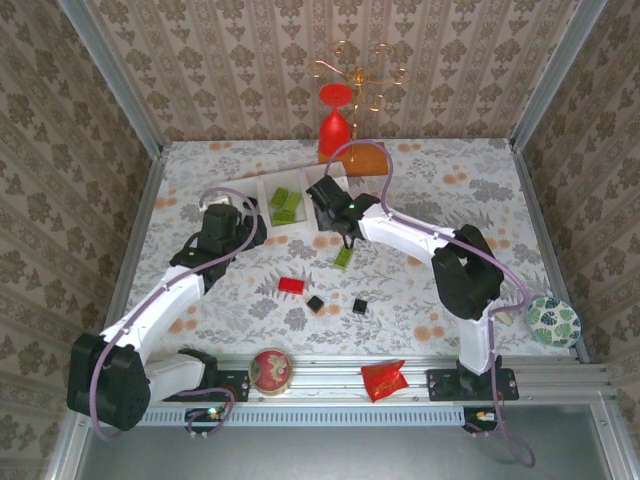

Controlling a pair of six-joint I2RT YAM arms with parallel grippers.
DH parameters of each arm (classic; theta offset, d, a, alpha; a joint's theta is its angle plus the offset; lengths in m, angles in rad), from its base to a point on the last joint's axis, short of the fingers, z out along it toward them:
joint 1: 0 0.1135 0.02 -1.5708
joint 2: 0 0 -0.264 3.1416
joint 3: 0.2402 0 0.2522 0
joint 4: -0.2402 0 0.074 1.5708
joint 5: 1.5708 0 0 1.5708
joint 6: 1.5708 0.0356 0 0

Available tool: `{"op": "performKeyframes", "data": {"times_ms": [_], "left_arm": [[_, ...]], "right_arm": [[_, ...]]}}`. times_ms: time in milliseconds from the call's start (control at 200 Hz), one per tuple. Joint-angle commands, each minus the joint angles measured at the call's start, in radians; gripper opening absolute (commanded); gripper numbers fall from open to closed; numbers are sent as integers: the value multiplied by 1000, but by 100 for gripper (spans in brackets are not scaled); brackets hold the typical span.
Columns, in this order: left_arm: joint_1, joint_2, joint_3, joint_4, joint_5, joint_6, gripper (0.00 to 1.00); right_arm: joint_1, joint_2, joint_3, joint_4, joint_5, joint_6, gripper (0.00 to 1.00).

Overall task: Sort the legos into containers by color
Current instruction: Place the lego in the container.

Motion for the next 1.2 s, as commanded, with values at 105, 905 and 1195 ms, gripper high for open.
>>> {"op": "performKeyframes", "data": {"times_ms": [105, 905, 1195], "left_arm": [[10, -24, -17, -19, 7, 1, 100], [-60, 2, 7, 4, 31, 84, 100], [-198, 62, 40, 39, 17, 103, 100]], "right_arm": [[-37, 93, 105, 63, 27, -76, 62], [-75, 152, 196, 48, 6, -71, 83], [-51, -4, 10, 82, -10, -17, 90]]}}
